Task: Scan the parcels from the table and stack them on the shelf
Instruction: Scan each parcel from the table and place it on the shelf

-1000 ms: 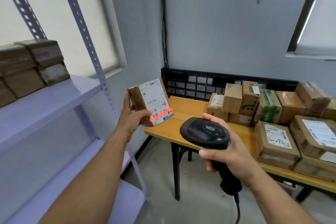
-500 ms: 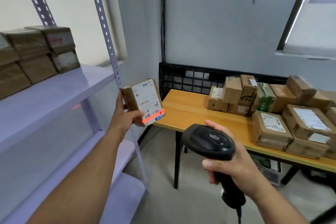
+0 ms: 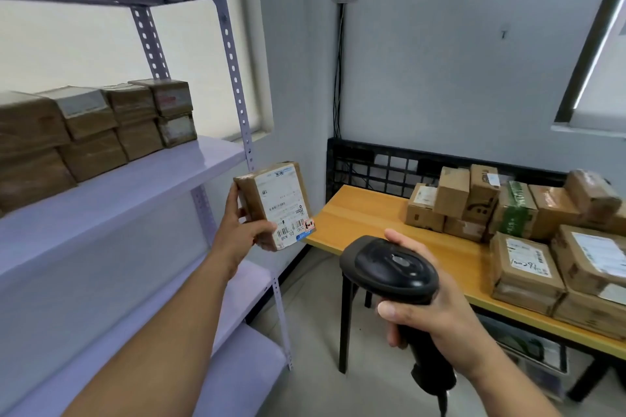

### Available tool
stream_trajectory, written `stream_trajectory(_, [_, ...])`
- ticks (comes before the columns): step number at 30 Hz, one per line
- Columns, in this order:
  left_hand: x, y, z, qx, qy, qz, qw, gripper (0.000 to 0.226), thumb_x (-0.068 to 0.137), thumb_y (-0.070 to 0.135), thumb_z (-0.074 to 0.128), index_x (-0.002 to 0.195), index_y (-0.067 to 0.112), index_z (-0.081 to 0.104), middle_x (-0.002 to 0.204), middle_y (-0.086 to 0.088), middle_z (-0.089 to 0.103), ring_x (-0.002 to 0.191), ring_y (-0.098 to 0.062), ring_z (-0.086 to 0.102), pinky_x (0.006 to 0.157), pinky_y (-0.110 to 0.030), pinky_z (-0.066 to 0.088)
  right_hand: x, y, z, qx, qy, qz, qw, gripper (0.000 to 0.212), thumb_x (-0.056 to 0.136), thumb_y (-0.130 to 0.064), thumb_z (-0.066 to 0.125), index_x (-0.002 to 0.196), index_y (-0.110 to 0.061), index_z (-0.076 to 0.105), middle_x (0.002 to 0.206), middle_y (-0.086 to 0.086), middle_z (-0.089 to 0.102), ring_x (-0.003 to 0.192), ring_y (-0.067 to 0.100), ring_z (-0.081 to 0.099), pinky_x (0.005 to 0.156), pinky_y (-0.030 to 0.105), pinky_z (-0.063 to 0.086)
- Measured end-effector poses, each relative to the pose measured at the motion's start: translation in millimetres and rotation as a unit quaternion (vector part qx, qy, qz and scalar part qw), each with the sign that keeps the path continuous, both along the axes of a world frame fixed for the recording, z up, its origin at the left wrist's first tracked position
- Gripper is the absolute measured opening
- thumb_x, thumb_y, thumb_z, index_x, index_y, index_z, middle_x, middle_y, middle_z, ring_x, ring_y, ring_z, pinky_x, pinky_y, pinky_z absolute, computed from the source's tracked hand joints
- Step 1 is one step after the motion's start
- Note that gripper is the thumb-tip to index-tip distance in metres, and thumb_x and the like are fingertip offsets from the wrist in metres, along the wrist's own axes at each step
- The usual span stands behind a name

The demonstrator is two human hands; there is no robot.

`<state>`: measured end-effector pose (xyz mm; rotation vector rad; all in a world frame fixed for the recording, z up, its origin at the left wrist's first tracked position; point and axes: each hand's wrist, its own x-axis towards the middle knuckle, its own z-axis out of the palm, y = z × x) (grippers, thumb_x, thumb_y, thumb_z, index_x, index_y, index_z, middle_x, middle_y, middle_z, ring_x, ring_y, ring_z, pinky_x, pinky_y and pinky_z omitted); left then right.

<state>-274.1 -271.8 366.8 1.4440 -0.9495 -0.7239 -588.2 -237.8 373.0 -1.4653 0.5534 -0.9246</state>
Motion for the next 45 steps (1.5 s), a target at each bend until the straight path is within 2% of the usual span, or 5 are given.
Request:
stream_trajectory(10, [-22.0,33.9,11.9,-0.023,-0.019,0.044,0.999,0.101,0.079,-0.006,0.070,0.145,0.050,0.018,0.135,-0.009,0.050,0.123,-0.031,0.052,0.082,-0.041,0.054,-22.3,1.2,-4.5,0.008,-0.004,0.061,0.998,0.085,0.056,-0.014,0.088,0.126,-0.049,0.055,0.089,0.010,0.071,0.050,0.036,0.054,0.046,0.038,0.049])
stream_trajectory(15, [-20.1,46.3,17.1,-0.041,-0.026,0.058,0.997,0.102,0.080,-0.008,0.068,0.149,0.046,0.015,0.141,-0.010,0.045,0.126,-0.031,0.049,0.096,-0.050,0.049,-20.0,-3.1,-5.9,0.004,-0.004,0.080,0.997,0.086,0.054,-0.016,0.090,0.127,-0.047,0.056,0.087,0.007,0.070,0.050,0.035,0.055,0.046,0.039,0.049])
stream_trajectory(23, [-10.3,65.9,12.3,-0.043,-0.035,0.091,0.994,0.102,0.081,-0.006,0.068,0.150,0.044,0.013,0.142,-0.009,0.044,0.117,-0.022,0.048,0.068,-0.027,0.050,-8.1,-7.4,-1.6,-0.013,-0.008,0.109,0.994,0.082,0.054,-0.018,0.090,0.123,-0.048,0.057,0.088,0.013,0.070,0.049,0.036,0.054,0.045,0.039,0.049])
stream_trajectory(37, [11.7,101.2,7.2,-0.031,-0.063,0.139,0.988,0.101,0.081,-0.005,0.070,0.149,0.044,0.015,0.124,0.000,0.046,0.115,-0.023,0.050,0.081,-0.037,0.052,34.1,-1.7,6.9,-0.004,-0.028,0.170,0.985,0.093,0.056,-0.009,0.087,0.133,-0.045,0.048,0.084,0.031,0.062,0.050,0.037,0.055,0.045,0.038,0.049])
stream_trajectory(45, [48.1,126.1,15.3,-0.019,-0.073,0.152,0.986,0.102,0.081,-0.003,0.071,0.150,0.044,0.013,0.135,-0.005,0.045,0.124,-0.026,0.049,0.092,-0.047,0.051,83.2,7.5,13.9,-0.023,-0.030,0.182,0.983,0.081,0.058,-0.011,0.086,0.125,-0.047,0.057,0.075,0.014,0.068,0.047,0.035,0.054,0.044,0.038,0.047])
